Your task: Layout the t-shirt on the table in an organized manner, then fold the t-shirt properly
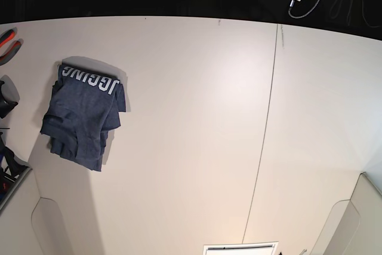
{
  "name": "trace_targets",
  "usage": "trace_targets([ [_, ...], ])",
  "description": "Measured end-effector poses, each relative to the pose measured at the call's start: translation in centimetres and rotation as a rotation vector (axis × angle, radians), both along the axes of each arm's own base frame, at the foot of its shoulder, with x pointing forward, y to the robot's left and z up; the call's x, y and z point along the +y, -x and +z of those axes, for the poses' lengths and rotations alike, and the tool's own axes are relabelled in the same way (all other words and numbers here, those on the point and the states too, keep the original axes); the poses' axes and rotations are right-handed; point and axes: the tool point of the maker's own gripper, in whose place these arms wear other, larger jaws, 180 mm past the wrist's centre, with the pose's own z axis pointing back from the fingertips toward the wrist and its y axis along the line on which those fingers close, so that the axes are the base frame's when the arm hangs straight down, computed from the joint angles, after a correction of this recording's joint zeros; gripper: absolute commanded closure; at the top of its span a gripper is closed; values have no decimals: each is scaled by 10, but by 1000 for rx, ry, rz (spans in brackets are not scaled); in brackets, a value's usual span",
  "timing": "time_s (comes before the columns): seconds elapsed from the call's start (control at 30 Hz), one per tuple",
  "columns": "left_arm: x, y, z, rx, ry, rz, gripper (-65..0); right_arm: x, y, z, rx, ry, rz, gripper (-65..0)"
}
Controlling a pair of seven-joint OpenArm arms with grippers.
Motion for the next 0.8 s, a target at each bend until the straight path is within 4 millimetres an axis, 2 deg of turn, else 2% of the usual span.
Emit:
trace_targets([
  [0.1, -5, 7, -13, 34, -16, -19, 0, -6, -8, -20, 15, 60, -66, 0],
  [0.27, 4, 20, -41, 69, -96, -71, 0, -8, -29, -52, 29, 153, -181, 0],
  [0.33, 9, 20, -52, 68, -124, -83, 0, -2, -39, -62, 33, 156, -212, 0],
  [0.4, 13, 15, -62, 60, -140, -77, 0, 7, -64, -73, -36, 145, -265, 0],
  [0.53, 34, 3, -89, 104, -269, -71, 0, 26, -108, -90, -152, 141, -365, 0],
  [0.67, 38, -1, -104, 142, -309, -128, 0, 52, -136, -96, -159, 114, -393, 0],
  [0.8, 37, 5, -117, 195, -336, -219, 0, 68, -149, -97, -166, 96, -406, 0],
])
